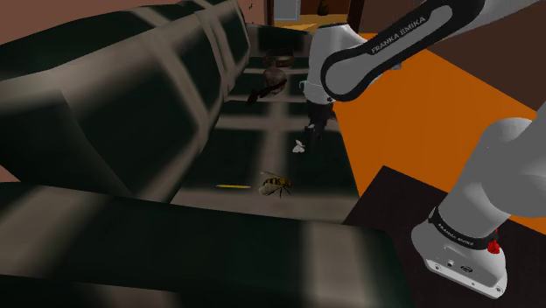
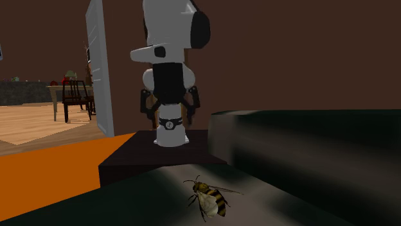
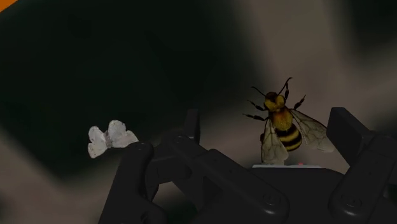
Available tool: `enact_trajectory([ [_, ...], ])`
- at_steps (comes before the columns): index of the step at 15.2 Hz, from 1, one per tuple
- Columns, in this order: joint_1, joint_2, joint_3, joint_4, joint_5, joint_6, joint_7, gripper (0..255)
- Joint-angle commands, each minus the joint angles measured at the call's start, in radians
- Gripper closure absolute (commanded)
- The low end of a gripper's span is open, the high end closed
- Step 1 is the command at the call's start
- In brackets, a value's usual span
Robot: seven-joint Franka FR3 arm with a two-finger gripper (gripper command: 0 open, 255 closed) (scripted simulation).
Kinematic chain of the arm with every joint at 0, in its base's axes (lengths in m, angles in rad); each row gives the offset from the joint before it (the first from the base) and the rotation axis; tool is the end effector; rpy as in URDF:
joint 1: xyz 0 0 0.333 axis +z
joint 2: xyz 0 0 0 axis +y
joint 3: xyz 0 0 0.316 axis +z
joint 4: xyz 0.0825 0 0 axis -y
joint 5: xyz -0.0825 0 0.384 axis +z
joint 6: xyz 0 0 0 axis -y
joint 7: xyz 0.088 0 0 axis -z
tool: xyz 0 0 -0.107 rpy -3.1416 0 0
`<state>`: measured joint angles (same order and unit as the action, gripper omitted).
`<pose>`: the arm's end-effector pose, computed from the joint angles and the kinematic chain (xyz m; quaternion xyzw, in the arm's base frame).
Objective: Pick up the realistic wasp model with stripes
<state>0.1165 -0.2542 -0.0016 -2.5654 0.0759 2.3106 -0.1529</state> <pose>0.4245 0.0505 0.3544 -0.9937 -0.1081 -0.0002 0.0282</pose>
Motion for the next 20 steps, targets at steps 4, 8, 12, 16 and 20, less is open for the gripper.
enact_trajectory([
  [4,0.039,0.188,0.012,0.042,0.073,0.133,-0.051,0],
  [8,0.062,0.342,0.034,0.096,0.139,0.222,-0.101,0],
  [12,0.066,0.423,0.049,0.119,0.170,0.275,-0.127,0],
  [16,0.064,0.477,0.054,0.120,0.185,0.327,-0.144,0],
  [20,0.060,0.499,0.056,0.121,0.193,0.348,-0.154,255],
])
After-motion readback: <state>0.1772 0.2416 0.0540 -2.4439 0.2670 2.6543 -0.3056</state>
